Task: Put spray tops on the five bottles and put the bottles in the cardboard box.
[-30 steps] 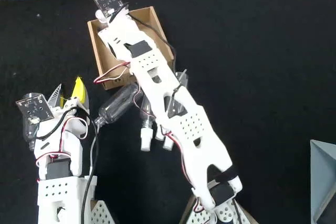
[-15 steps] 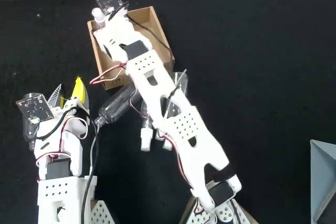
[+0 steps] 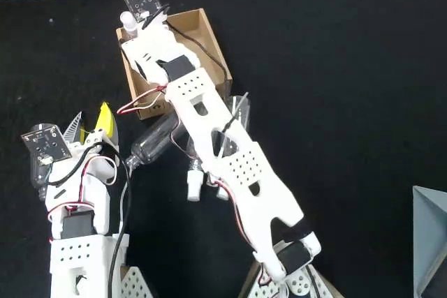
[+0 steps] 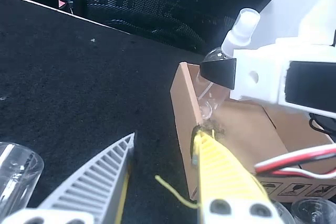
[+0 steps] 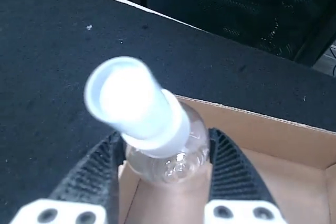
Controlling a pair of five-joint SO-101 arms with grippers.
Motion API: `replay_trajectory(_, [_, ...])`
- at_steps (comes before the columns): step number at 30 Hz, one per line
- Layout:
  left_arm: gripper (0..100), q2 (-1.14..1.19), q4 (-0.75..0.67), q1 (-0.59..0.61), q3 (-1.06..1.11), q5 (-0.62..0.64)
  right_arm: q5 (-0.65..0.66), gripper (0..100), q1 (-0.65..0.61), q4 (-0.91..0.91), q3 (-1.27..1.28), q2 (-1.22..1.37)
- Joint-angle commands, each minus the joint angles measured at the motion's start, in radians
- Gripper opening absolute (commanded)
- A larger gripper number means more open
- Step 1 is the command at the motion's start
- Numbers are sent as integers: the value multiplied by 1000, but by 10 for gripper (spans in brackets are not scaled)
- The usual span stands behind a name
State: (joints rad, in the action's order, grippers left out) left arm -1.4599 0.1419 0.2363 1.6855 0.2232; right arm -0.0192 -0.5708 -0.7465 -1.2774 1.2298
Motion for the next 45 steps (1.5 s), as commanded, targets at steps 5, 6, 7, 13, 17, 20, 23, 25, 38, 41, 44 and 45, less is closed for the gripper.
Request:
replay_trajectory(5, [173,-15,3,12,24,-12,-6,229,-21,-3,-67,18])
replay_trajectory(6, [173,-15,3,12,24,-12,-6,230,-21,-3,-67,16])
replay_trajectory(7, [173,-15,3,12,24,-12,-6,230,-21,-5,-67,15])
replay_trajectory(13, [173,-15,3,12,24,-12,-5,227,-21,-6,-68,13])
replay_trajectory(17, [173,-15,3,12,24,-12,0,227,-21,-8,-68,13])
replay_trajectory(20, [173,-15,3,12,24,-12,2,227,-20,-8,-70,13])
replay_trajectory(23, [173,-15,3,12,24,-12,2,227,-18,-9,-70,13])
replay_trajectory(25, [173,-15,3,12,24,-12,2,227,-17,-21,-71,12])
replay_trajectory(38, [173,-15,3,12,24,-12,3,227,15,-407,-367,19])
replay_trajectory(41, [173,-15,3,12,24,-12,3,227,51,-479,-395,15])
replay_trajectory(44, [173,-15,3,12,24,-12,3,227,83,-548,-395,10])
replay_trajectory(45, [173,-15,3,12,24,-12,3,227,92,-574,-395,7])
